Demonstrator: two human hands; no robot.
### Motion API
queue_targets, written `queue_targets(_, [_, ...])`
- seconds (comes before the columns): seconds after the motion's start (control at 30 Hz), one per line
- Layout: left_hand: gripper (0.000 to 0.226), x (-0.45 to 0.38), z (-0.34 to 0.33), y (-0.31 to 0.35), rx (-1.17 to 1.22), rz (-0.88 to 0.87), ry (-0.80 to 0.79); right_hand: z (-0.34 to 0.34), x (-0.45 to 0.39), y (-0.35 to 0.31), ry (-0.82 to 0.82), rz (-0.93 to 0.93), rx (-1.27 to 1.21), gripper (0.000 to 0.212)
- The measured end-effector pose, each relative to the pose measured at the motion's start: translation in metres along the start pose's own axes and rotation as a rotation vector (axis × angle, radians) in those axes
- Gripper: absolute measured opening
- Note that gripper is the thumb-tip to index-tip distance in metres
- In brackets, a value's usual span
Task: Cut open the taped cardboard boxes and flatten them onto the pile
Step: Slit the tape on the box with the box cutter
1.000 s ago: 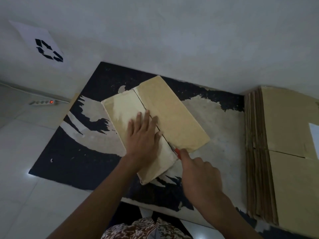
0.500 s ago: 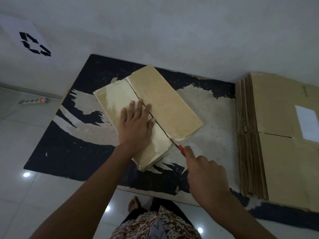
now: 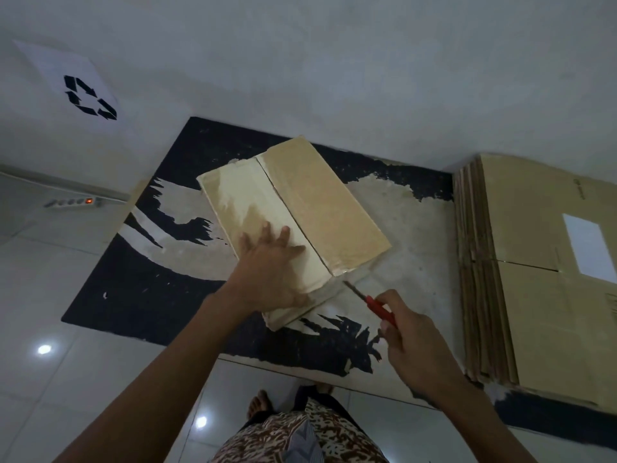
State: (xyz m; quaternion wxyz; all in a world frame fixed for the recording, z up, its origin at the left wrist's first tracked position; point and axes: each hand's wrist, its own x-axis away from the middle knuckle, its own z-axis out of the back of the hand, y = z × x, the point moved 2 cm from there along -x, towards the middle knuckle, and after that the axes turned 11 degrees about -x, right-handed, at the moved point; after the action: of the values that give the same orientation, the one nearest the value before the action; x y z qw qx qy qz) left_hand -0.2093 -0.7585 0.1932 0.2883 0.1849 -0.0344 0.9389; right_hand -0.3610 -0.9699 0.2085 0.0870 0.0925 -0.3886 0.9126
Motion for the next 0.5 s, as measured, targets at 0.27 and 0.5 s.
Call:
queue_targets(0.27, [0.127, 0.012, 0.011, -0.038, -0.047, -0.084, -0.084, -0.036, -0.009, -0.03, 0.112, 0.271, 0.338, 0.031])
queue_targets(0.5, [0.109, 0.015, 0.026, -0.049, 0.3, -0.058, -0.023, -0.044, -0.02, -0.055, 0.29, 0.335, 0.382, 0.036])
